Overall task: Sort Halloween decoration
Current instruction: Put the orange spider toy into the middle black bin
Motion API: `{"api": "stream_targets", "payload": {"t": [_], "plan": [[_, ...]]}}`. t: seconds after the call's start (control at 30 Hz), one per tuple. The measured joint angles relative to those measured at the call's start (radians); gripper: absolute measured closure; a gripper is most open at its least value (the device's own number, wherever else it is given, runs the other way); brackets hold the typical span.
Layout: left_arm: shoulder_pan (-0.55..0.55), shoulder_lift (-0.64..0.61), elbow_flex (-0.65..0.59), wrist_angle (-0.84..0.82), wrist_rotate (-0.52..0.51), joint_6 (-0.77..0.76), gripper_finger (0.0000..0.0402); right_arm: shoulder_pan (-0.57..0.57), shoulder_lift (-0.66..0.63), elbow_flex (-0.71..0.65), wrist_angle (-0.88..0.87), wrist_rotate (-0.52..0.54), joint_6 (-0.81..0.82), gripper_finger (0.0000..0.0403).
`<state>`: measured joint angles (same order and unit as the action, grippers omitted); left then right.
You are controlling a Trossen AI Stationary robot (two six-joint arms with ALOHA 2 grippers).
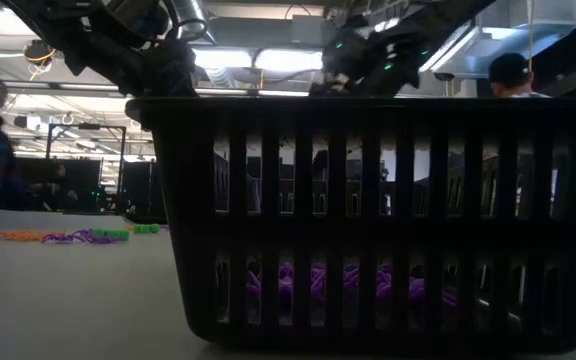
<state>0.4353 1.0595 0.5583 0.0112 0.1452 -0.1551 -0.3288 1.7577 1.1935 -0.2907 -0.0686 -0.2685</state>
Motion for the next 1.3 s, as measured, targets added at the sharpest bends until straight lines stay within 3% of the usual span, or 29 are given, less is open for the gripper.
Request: {"api": "stream_targets", "payload": {"t": [0.3,0.87,1.0,1.3], "plan": [[-0.032,0.000,0.000,-0.004,-0.001,0.000,0.0278,0.003,0.194,0.164,-0.139,-0.108,-0.017,0.0206],[-0.030,0.000,0.000,-0.019,-0.031,0.002,0.0278,0.002,0.320,0.171,-0.102,-0.160,-0.039,0.0209],[-0.030,0.000,0.000,-0.019,-0.032,0.001,0.0278,0.002,0.324,0.171,-0.095,-0.126,-0.036,0.0244],[-0.030,0.000,0.000,-0.026,-0.032,0.001,0.0278,0.001,0.323,0.205,-0.073,-0.078,-0.025,0.0391]]}}
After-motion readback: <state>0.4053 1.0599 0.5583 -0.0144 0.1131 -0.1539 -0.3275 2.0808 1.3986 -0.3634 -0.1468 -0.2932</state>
